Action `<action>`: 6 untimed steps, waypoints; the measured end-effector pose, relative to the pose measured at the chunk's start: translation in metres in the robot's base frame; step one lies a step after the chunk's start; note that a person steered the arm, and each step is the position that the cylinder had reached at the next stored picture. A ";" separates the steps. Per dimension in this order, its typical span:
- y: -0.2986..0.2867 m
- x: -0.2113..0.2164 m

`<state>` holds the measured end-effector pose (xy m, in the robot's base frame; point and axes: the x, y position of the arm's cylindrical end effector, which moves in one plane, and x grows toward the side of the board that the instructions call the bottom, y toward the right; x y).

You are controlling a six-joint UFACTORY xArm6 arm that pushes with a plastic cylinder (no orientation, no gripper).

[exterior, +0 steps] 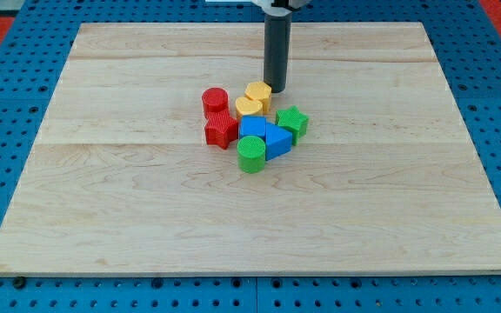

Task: Push yellow hexagon along with group of blocks down a bit

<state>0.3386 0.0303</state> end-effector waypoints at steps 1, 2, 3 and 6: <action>-0.003 -0.007; -0.019 -0.009; -0.028 -0.009; -0.029 0.000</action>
<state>0.3388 0.0009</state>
